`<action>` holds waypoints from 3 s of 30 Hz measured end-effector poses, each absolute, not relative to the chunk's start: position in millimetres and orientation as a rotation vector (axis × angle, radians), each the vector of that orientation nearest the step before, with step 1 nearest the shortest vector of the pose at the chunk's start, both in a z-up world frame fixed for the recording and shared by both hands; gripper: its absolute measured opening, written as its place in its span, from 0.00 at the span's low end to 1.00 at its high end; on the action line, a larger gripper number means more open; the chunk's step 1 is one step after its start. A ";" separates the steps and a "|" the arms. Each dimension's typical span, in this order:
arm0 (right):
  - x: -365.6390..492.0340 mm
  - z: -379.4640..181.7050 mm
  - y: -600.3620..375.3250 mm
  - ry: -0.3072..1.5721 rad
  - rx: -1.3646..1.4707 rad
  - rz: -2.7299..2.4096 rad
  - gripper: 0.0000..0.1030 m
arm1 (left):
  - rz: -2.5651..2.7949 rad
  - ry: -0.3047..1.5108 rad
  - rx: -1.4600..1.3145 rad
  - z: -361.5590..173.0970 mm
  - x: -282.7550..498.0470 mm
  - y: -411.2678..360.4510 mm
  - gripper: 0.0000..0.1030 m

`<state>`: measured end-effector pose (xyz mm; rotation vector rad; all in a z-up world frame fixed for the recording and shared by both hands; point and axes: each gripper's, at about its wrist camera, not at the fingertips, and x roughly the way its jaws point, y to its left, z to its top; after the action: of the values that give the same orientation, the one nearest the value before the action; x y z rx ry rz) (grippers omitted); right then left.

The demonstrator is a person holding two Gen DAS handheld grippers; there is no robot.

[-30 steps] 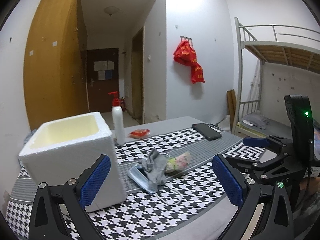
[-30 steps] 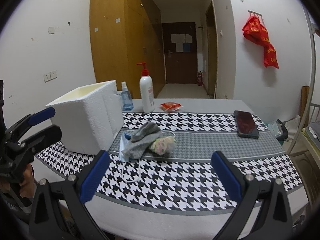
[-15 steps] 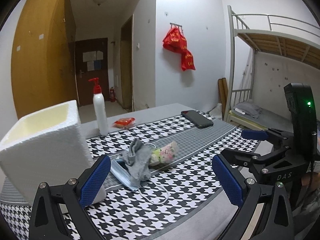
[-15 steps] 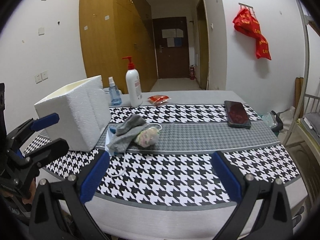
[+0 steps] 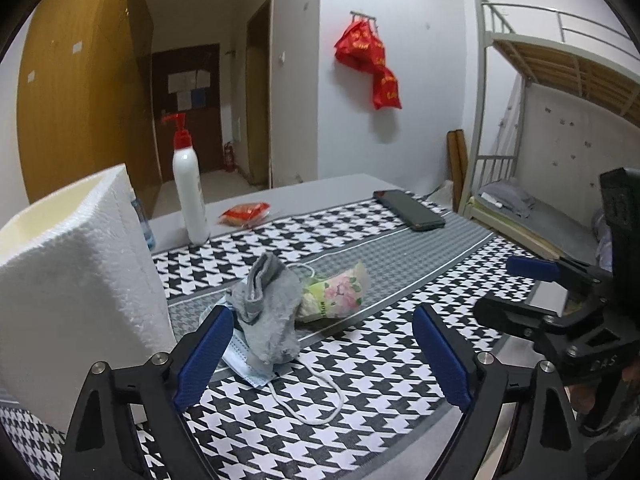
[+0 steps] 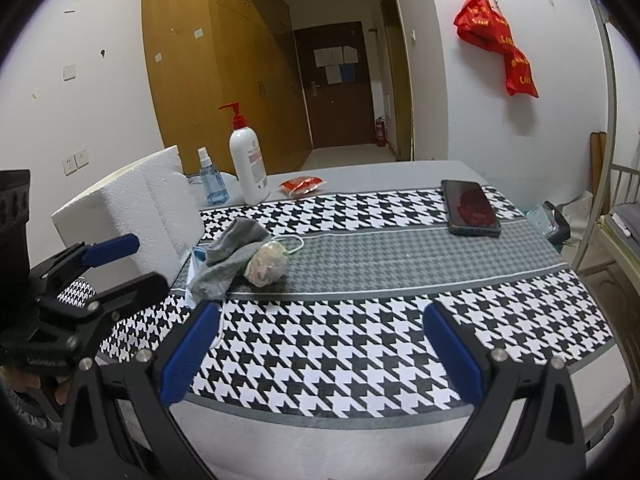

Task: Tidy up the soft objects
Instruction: 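Move the left gripper down toward the grey sock on the table, then close the left gripper on the grey sock and lift it, then hold the grey sock up with the left gripper while the right gripper grasps the floral tissue pack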

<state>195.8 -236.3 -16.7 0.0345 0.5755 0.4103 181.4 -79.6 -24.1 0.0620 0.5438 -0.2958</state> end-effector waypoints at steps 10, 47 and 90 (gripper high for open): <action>211.2 -27.5 -239.1 0.599 0.043 0.445 1.00 | -0.237 0.603 0.075 -35.1 205.9 -81.3 0.80; 229.6 -38.3 -240.4 0.639 0.048 0.458 1.00 | -0.283 0.797 0.090 -66.4 242.3 -87.3 0.10; 243.6 -36.1 -195.9 0.681 -0.050 0.479 1.00 | -0.300 0.605 0.058 -28.6 179.0 -52.2 0.10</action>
<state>243.6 -195.9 -36.1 -0.0500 0.6806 0.4787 179.0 -52.2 -28.6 0.0578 0.6046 -0.3003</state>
